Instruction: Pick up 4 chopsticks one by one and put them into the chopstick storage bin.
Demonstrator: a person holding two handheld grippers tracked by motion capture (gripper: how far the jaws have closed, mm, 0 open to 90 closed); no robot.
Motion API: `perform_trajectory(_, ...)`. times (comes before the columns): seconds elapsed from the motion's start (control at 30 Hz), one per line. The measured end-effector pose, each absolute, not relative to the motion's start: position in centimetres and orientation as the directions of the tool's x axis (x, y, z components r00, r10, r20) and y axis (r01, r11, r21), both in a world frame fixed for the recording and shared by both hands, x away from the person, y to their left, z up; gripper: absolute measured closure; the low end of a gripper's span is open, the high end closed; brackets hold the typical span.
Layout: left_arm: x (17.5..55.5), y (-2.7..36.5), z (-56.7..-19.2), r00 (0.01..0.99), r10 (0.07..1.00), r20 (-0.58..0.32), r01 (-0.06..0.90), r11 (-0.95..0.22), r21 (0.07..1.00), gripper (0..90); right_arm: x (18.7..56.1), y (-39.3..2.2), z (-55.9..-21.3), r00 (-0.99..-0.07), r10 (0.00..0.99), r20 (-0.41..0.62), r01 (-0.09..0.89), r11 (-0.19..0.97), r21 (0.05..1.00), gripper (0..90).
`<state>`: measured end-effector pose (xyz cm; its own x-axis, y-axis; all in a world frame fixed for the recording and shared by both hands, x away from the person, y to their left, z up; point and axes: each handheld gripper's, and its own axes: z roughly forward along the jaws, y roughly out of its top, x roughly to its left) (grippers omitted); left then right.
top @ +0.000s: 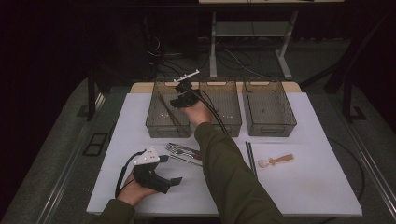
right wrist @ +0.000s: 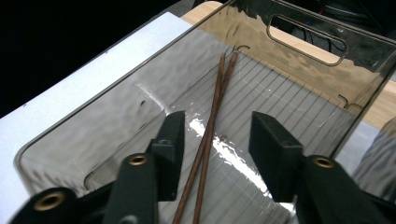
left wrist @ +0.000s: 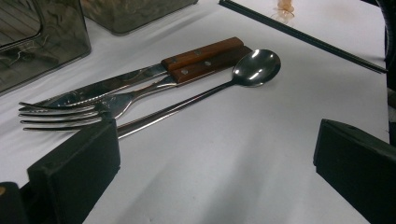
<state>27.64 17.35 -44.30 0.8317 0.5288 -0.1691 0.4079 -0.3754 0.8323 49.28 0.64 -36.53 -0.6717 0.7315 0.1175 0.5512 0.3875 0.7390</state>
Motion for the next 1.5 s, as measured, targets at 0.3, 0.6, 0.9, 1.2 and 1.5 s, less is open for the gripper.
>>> perform_trajectory(0.3,27.7,17.4,-44.3,0.832,0.531,-0.163,0.405,-0.379,0.832,0.0,47.7,-1.6,-35.8,-0.719,0.680,0.141,0.516,0.386,0.765,39.3)
perform_trajectory(0.6,27.6,17.4,-44.3,0.828,0.535,-0.168,0.412,-0.376,0.830,0.0,45.5,-4.2,-35.0,-0.765,0.632,0.122,0.468,0.416,0.779,34.0)
perform_trajectory(0.9,27.6,17.3,-44.3,0.825,0.535,-0.180,0.418,-0.366,0.831,0.0,42.9,-7.9,-34.7,-0.770,0.625,0.132,0.460,0.400,0.793,34.0)
perform_trajectory(1.2,27.6,17.3,-44.4,0.828,0.533,-0.177,0.419,-0.377,0.826,0.0,41.1,-11.4,-34.6,-0.770,0.623,0.138,0.455,0.386,0.802,34.4)
perform_trajectory(1.5,27.6,17.3,-44.4,0.827,0.534,-0.175,0.420,-0.380,0.824,0.0,39.6,-14.7,-35.9,-0.749,0.643,0.159,0.478,0.358,0.802,34.7)
